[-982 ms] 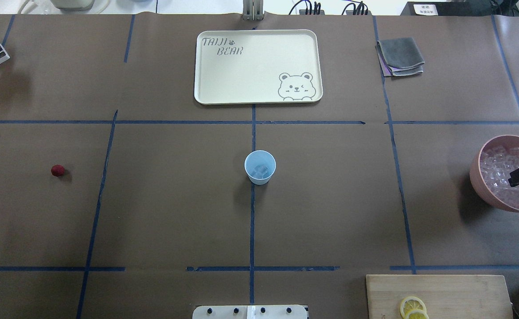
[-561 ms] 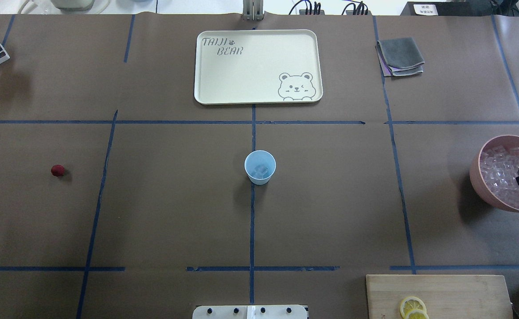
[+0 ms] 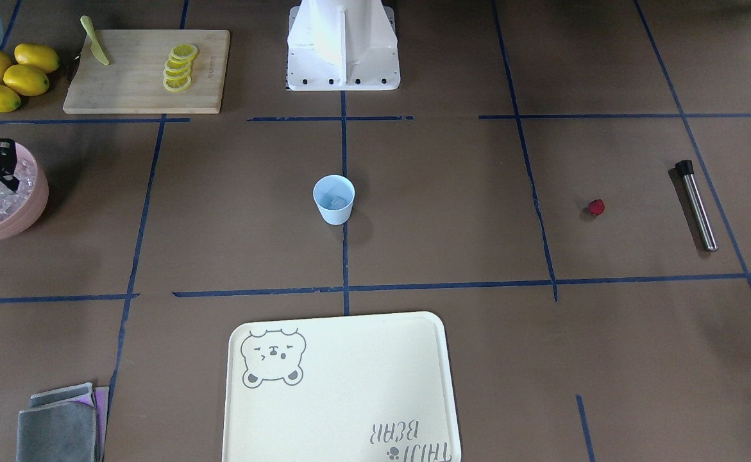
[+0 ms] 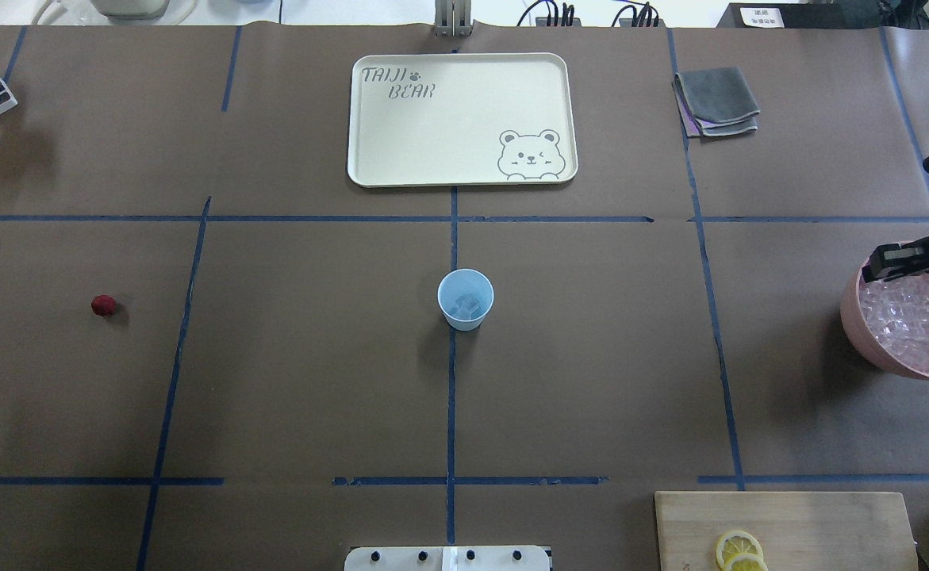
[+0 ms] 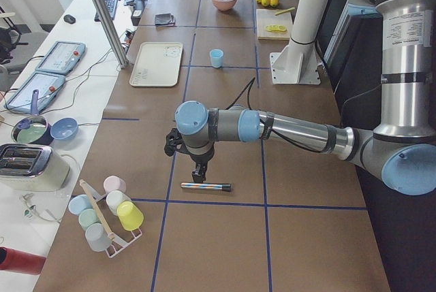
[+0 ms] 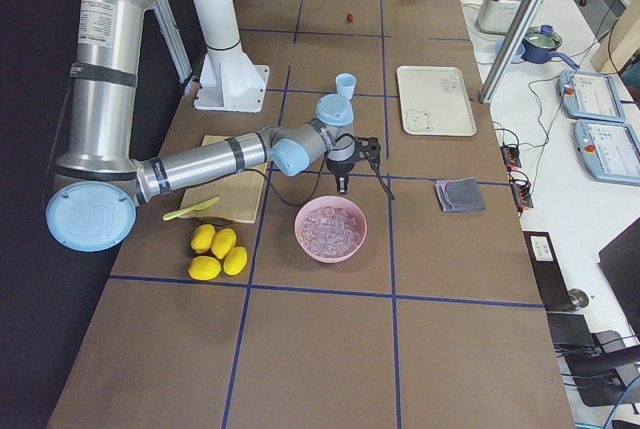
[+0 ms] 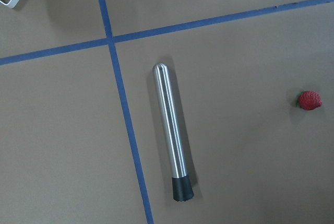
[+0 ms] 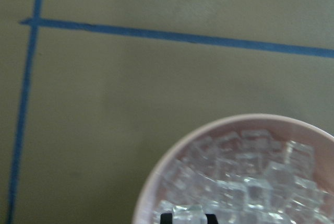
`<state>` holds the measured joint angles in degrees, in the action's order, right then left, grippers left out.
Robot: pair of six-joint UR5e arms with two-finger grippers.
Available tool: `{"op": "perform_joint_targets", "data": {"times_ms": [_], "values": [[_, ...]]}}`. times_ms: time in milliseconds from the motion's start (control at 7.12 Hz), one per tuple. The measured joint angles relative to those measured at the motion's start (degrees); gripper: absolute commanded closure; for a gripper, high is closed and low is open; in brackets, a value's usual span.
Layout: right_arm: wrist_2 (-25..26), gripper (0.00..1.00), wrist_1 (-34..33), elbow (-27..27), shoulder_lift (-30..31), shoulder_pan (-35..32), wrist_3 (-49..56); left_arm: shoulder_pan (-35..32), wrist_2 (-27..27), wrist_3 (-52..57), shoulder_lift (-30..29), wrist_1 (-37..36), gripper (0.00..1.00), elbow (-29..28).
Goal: Mash ice and strawberries in cup
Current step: 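Grasp a third ice cube from the bowl with the right gripper, then carry the third ice cube to the blue cup and release it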
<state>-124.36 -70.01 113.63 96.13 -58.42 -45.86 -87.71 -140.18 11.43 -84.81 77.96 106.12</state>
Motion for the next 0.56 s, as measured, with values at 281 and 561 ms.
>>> {"op": "perform_joint_targets", "data": {"times_ms": [281,561], "values": [[0.13,0.99,-0.08,2.48,-7.75,6.4,-17.86,0.01,0.0,0.0,0.0,0.0,0.0,-0.05],[4.1,0.99,-0.39,2.11,-18.19,15.76,-34.82,0.07,-0.01,0.12,0.03,-0.03,0.0,-0.43]]}}
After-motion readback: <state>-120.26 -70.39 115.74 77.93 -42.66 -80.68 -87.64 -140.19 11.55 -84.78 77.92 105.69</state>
